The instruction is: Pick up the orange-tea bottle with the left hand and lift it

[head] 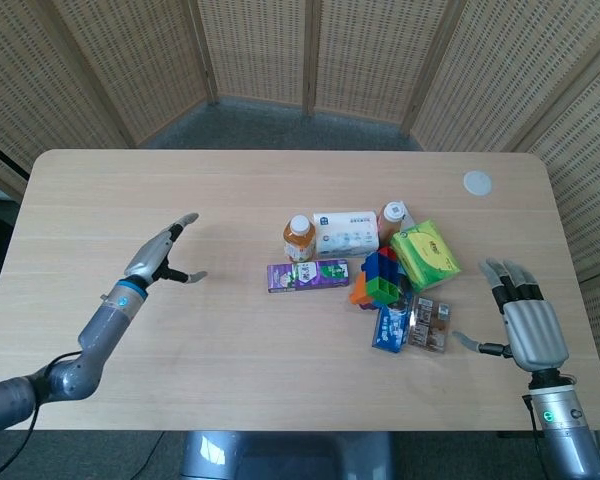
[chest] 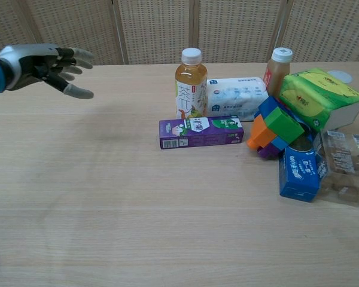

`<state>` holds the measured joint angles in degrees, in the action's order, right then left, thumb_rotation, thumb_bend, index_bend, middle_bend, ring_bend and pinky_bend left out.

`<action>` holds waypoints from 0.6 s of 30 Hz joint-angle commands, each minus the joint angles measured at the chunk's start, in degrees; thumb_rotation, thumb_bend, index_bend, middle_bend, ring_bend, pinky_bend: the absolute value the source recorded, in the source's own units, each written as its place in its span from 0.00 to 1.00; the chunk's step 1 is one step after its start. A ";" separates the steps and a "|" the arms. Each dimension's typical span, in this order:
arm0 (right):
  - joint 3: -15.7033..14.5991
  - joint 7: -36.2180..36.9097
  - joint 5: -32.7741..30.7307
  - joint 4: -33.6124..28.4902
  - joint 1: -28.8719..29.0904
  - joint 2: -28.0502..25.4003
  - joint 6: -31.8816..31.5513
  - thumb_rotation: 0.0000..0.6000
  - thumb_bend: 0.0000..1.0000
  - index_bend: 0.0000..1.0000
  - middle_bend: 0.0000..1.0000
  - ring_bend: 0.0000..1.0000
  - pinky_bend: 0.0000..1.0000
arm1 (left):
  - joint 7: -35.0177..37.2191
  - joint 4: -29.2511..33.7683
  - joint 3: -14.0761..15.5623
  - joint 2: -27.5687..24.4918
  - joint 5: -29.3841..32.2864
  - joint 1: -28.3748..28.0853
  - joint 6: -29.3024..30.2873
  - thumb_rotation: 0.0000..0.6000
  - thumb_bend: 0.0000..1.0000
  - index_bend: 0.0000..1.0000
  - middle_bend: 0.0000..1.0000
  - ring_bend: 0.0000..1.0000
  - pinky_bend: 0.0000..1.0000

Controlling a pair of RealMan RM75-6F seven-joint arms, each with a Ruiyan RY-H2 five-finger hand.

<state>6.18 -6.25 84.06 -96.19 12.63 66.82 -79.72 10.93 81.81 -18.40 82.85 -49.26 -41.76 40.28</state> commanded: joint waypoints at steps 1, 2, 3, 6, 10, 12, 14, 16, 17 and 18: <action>0.06 0.46 -0.46 0.30 -0.28 -0.39 -0.07 0.53 0.03 0.00 0.00 0.00 0.00 | 2.18 -4.98 -1.98 4.93 0.58 -3.36 -2.25 1.00 0.23 0.00 0.00 0.00 0.00; 0.09 0.62 -0.58 0.36 -0.40 -0.52 -0.19 0.53 0.03 0.00 0.00 0.00 0.00 | 2.96 -6.03 -2.51 6.01 0.55 -3.94 -2.67 1.00 0.23 0.00 0.00 0.00 0.00; 0.13 0.85 -0.73 0.42 -0.57 -0.70 -0.38 0.52 0.03 0.00 0.00 0.00 0.00 | 4.15 -7.41 -3.28 7.48 0.37 -4.69 -3.20 1.00 0.22 0.00 0.00 0.00 0.00; 0.07 1.14 -0.93 0.40 -1.08 -1.29 -0.87 0.53 0.03 0.00 0.00 0.00 0.00 | 7.59 -10.85 -5.09 10.94 -0.41 -6.53 -5.18 1.00 0.20 0.00 0.00 0.00 0.00; 0.04 1.56 -1.19 0.24 -1.85 -1.97 -1.72 0.52 0.03 0.00 0.00 0.00 0.00 | 11.18 -15.96 -7.06 15.25 -1.10 -9.30 -7.92 1.00 0.20 0.00 0.00 0.00 0.00; 0.04 1.79 -1.39 0.16 -2.22 -2.33 -2.04 0.52 0.03 0.00 0.00 0.00 0.00 | 12.75 -18.69 -7.95 17.49 -2.01 -10.81 -8.88 1.00 0.20 0.00 0.00 0.00 0.00; 0.04 1.96 -1.70 0.16 -2.48 -2.66 -2.14 0.52 0.03 0.00 0.00 0.00 0.00 | 14.30 -21.06 -8.61 19.41 -3.08 -12.03 -9.75 1.00 0.19 0.00 0.00 0.00 0.00; 0.10 2.07 -1.98 0.11 -2.79 -3.03 -2.38 0.52 0.03 0.00 0.00 0.00 0.00 | 16.52 -23.97 -9.43 21.99 -4.50 -13.31 -10.26 1.00 0.19 0.00 0.00 0.00 0.00; 0.13 2.24 -2.11 0.10 -3.00 -3.21 -2.59 0.52 0.03 0.00 0.00 0.00 0.00 | 17.76 -25.59 -9.75 23.35 -5.38 -14.05 -10.72 1.00 0.19 0.00 0.00 0.00 0.00; 0.17 2.39 -2.20 0.08 -3.16 -3.34 -2.77 0.52 0.03 0.00 0.00 0.00 0.00 | 18.62 -26.82 -9.94 24.34 -6.10 -14.64 -11.03 1.00 0.18 0.00 0.00 0.00 0.00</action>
<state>6.32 -3.94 81.93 -96.09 9.54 63.54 -82.41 27.08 57.89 -27.25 104.54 -53.39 -54.54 30.45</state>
